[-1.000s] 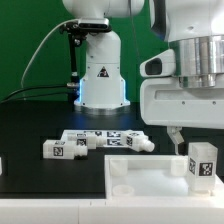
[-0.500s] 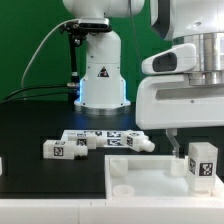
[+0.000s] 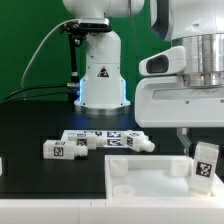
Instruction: Assemble square table
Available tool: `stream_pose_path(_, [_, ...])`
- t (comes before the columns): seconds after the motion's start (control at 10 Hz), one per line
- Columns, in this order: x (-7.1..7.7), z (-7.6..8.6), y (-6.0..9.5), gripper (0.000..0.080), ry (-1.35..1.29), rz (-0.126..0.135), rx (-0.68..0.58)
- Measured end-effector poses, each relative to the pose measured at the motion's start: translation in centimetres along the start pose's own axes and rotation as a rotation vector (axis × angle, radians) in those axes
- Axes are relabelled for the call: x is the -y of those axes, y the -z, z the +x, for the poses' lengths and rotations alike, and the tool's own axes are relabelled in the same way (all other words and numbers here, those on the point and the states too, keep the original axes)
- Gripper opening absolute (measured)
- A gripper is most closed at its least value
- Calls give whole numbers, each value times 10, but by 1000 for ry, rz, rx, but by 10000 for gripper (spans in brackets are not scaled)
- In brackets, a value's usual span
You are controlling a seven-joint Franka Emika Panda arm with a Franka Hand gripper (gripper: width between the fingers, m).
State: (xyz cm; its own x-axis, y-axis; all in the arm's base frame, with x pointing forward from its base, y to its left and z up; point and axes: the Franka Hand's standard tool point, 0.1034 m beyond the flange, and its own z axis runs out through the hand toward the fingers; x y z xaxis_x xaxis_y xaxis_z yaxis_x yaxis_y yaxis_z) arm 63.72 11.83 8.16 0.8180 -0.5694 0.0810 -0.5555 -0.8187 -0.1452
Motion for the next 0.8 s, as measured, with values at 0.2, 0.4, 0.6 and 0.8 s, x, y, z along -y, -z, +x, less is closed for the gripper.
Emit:
stream_pose_path(0.2, [1, -3, -1, 301, -338, -5, -5])
stream_pose_path(0.4, [2, -3, -2, 299, -689, 29, 10])
stream_pose_path(0.6, [2, -3, -2, 298, -802, 41, 21])
stream_pose_path(0.8, [0, -1, -1, 310, -627, 32, 11])
